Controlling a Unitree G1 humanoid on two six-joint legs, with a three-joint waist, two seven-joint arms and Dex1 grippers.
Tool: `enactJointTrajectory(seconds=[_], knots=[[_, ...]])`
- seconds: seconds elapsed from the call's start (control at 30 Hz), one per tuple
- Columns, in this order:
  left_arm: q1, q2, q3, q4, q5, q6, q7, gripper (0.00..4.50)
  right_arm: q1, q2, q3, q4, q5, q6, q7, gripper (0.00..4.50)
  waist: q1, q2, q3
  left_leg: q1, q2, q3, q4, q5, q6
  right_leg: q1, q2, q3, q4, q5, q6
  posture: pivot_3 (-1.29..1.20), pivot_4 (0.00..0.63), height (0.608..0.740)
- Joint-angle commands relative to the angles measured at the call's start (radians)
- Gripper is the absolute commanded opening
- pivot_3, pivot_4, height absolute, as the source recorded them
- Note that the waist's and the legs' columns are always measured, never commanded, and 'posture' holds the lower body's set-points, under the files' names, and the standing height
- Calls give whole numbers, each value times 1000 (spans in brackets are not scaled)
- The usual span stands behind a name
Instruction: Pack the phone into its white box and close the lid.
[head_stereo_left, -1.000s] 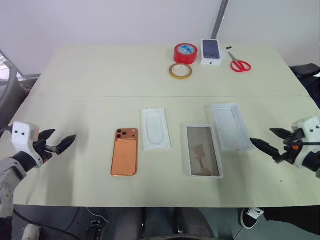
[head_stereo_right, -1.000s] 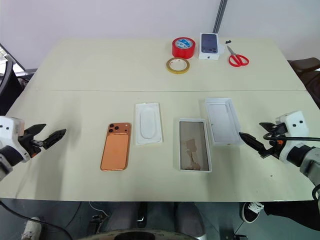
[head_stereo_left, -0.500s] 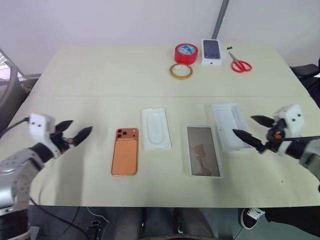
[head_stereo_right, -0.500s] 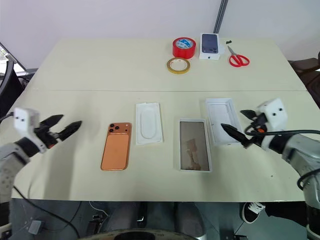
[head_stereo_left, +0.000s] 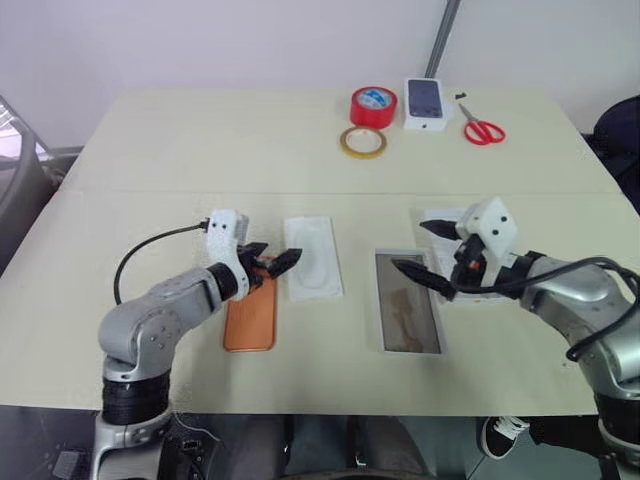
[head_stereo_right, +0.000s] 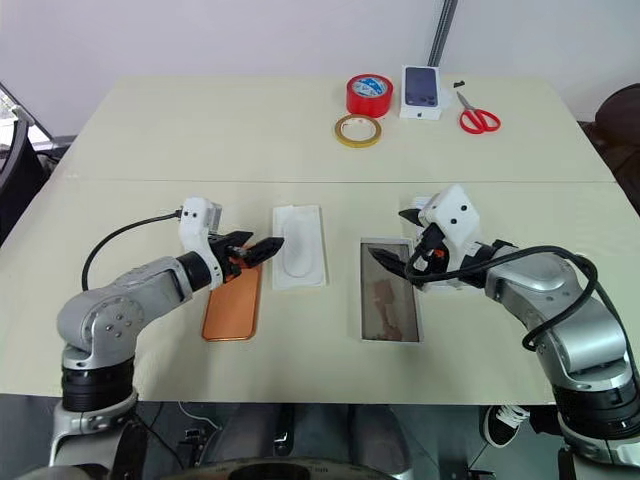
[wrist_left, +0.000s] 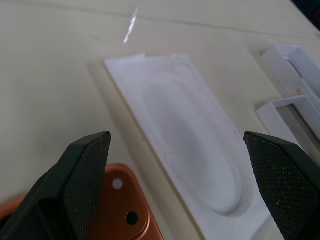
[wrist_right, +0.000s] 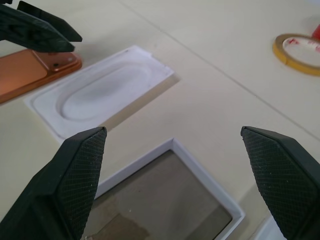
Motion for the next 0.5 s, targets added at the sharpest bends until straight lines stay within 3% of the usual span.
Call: enactJointTrajectory(seconds=[0.03,0.43,0.5], knots=[[-63,-35,44,26,-20,91,64,4473,6,-15,-21,-43,-2,-3,1,4500,-1,0,0,0,0,0,1,0,0,0,0,0,0,0,0,0,150,740],[-201,-152,79,205,7,199,113,4473,52,-37,-55,-82,4,14,-6,4500,-1,0,0,0,0,0,2,1,-2,1,1,0,1,0,0,0,150,740],[-210,-154,74,220,18,210,114,3950,53,-44,-53,-89,4,27,-7,4500,-1,0,0,0,0,0,2,2,-3,1,1,0,1,0,0,0,150,740]])
